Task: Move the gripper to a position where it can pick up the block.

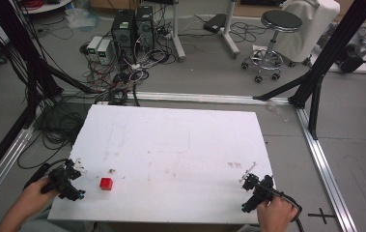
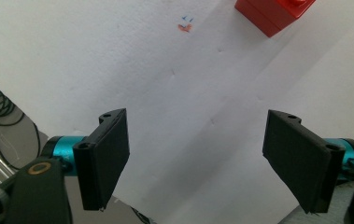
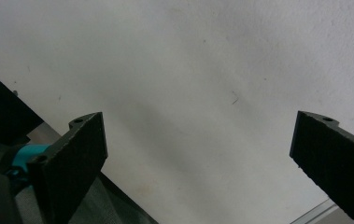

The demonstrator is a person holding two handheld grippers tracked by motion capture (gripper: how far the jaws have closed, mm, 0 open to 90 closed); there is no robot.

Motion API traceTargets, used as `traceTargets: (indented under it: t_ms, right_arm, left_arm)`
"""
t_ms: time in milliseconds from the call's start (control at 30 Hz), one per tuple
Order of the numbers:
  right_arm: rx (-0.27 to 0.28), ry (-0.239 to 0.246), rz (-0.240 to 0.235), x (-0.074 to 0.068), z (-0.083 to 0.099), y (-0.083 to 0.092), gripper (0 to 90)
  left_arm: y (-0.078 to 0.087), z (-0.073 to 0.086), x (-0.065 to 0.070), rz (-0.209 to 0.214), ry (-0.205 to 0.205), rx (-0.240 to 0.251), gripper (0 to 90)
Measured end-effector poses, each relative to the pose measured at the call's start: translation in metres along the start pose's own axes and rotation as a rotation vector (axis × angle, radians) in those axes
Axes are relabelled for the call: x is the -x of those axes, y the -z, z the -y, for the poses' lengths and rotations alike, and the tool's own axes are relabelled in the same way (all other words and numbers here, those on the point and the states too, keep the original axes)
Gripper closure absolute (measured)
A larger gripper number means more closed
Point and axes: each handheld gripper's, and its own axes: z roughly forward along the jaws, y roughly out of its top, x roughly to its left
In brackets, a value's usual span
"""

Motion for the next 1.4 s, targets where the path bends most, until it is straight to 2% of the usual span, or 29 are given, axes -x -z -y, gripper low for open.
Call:
traceTargets:
  t_ms: [67, 267, 400, 533, 633, 767, 800, 833, 1067, 1167, 1333, 1400]
  right_arm:
    - [-0.002, 0.0, -0.001, 0.0, 0.0, 0.0, 3.1]
    - [-0.001, -0.003, -0.004, 0.001, 0.001, 0.0, 3.1]
    - [0.002, 0.001, -0.002, 0.001, 0.001, 0.0, 3.1]
    - [0.007, 0.001, -0.001, 0.001, 0.001, 0.0, 3.1]
    - [0.008, 0.002, -0.003, 0.002, 0.002, 0.0, 3.1]
    - [0.01, 0.001, -0.007, 0.002, 0.002, -0.001, 3.1]
    - [0.011, 0.001, -0.007, 0.002, 0.002, -0.001, 3.1]
    - [0.01, 0.002, -0.008, 0.002, 0.002, 0.0, 3.1]
    - [0.011, 0.001, -0.01, 0.002, 0.002, -0.001, 3.1]
    - [0.012, -0.002, -0.01, 0.002, 0.003, 0.0, 3.1]
    - [0.011, -0.005, -0.013, 0.002, 0.003, -0.001, 3.1]
    - [0.011, -0.003, -0.013, 0.002, 0.003, -0.001, 3.1]
  left_arm:
    - [0.001, 0.0, -0.002, -0.008, 0.002, 0.005, 23.0]
    - [-0.002, -0.004, -0.003, -0.007, -0.043, 0.009, 23.0]
    - [-0.003, -0.008, -0.004, 0.006, -0.074, 0.023, 23.0]
    - [-0.003, -0.013, -0.006, 0.027, -0.116, 0.014, 23.0]
    - [-0.003, -0.017, -0.007, 0.035, -0.161, 0.011, 23.0]
    - [-0.001, -0.023, -0.008, 0.07, -0.221, 0.004, 23.0]
    - [-0.001, -0.026, -0.007, 0.077, -0.255, 0.003, 23.0]
    - [-0.001, -0.026, -0.007, 0.077, -0.255, 0.003, 23.0]
    - [-0.005, -0.035, -0.004, 0.107, -0.357, -0.015, 23.0]
    - [-0.006, -0.039, -0.005, 0.117, -0.389, -0.017, 23.0]
    - [-0.007, -0.046, -0.003, 0.153, -0.455, -0.017, 23.0]
    - [-0.007, -0.047, -0.003, 0.172, -0.469, -0.023, 23.0]
